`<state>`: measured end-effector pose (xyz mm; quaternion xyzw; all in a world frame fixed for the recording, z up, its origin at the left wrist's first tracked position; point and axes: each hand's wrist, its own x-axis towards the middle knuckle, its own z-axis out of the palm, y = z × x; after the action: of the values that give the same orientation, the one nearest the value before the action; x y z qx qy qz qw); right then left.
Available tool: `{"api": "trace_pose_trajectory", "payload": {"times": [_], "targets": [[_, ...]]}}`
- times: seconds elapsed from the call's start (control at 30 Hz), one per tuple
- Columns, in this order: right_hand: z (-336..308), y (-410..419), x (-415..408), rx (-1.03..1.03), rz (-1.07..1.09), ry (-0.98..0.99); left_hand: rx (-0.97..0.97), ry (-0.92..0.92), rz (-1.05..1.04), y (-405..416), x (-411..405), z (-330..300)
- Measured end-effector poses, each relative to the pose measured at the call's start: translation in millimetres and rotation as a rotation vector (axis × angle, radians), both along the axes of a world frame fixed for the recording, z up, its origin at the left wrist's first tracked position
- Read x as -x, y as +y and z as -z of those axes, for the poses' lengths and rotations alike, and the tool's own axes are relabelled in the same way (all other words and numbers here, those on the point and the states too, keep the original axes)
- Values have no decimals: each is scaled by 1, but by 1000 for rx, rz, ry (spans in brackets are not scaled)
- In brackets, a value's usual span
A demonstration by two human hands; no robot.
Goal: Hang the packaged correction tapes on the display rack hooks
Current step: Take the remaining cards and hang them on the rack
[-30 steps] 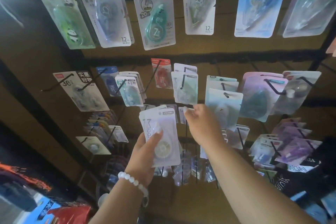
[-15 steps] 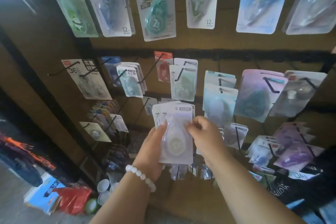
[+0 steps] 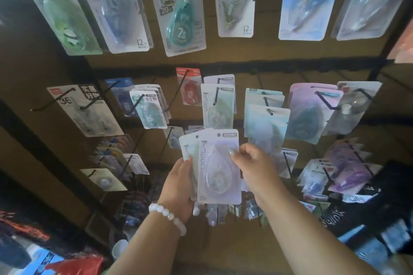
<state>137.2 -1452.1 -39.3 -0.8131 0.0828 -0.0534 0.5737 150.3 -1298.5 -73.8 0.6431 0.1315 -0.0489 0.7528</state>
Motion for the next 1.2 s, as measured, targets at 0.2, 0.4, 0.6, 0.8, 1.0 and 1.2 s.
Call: {"api": "trace_pose_trajectory", "payload": {"times": [0.2,0.4,0.6,0.8,1.0,1.2], "targets": [[-21,14,6,-19,54,-140,-17,14,62,23,-14,-2],[-40,19,0,12,156,-236,-74,37,92,32,-26,1],[-39,15,-11,28,205,-260,-78,113,83,34,-40,5],[-42,15,-15,54,218,-264,-116,57,89,25,-35,-8],[-40,17,-19,92,219,-245,-97,77,78,22,-37,-7],[-38,19,-32,167,282,-218,-119,76,52,23,-35,-7]]}}
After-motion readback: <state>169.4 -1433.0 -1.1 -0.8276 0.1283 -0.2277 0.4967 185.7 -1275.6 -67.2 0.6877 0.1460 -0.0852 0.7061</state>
